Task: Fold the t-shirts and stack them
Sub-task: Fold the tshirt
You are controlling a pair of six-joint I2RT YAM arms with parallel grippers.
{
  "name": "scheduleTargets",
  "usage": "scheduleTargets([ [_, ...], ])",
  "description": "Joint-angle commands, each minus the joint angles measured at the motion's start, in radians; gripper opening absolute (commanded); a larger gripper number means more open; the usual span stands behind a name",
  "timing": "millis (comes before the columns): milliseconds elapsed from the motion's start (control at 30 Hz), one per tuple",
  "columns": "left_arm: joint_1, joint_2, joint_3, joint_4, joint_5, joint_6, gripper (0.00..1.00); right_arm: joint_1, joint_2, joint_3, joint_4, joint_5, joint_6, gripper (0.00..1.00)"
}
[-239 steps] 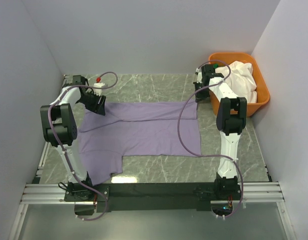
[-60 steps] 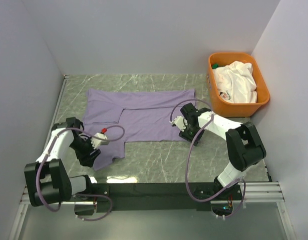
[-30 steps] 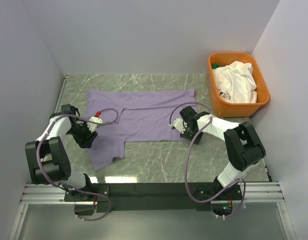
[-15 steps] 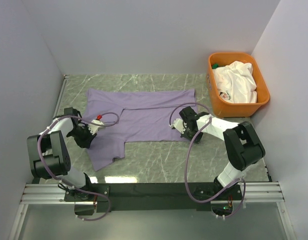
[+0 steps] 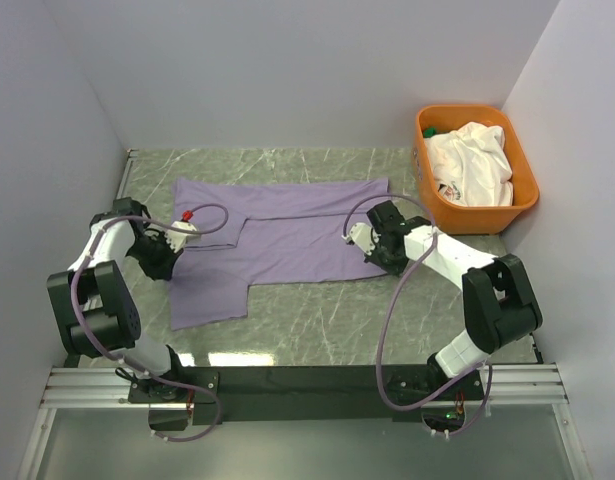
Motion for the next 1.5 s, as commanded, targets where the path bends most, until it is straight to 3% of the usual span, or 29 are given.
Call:
scheduleTargets([
  [0,0.003,0.023,0.034,-0.067,0.047,-0.002,0.01,-0.017,-0.029,0.047,-0.029,-0.024,-0.026,0.0],
  [433,0.032,0.084,0.232,-0.138,0.136,-0.051,0.01,-0.072,0.001,0.159,-0.053,-0.024,-0.058,0.0],
  [567,0.03,0.115,0.251,-0.141,0.13,-0.042,0.01,-0.08,0.04,0.209,-0.157,-0.085,-0.069,0.0],
  [633,0.032,0.123,0.246,-0.138,0.129,-0.04,0.01,-0.069,0.043,0.192,-0.17,-0.093,-0.069,0.11],
  [667,0.032,0.124,0.245,-0.138,0.126,-0.038,0.01,-0.054,0.041,0.177,-0.156,-0.087,-0.069,0.22],
  [767,0.032,0.123,0.235,-0.135,0.121,-0.035,0.01,-0.032,0.025,0.106,-0.109,-0.076,-0.083,0.31],
  [1100,0.03,0.127,0.222,-0.124,0.107,-0.046,0.01,-0.021,0.077,0.038,-0.076,-0.076,-0.113,0.38],
  [1467,0.032,0.132,0.208,-0.11,0.096,-0.06,0.01,-0.015,0.098,-0.025,-0.027,-0.076,-0.138,0.39],
])
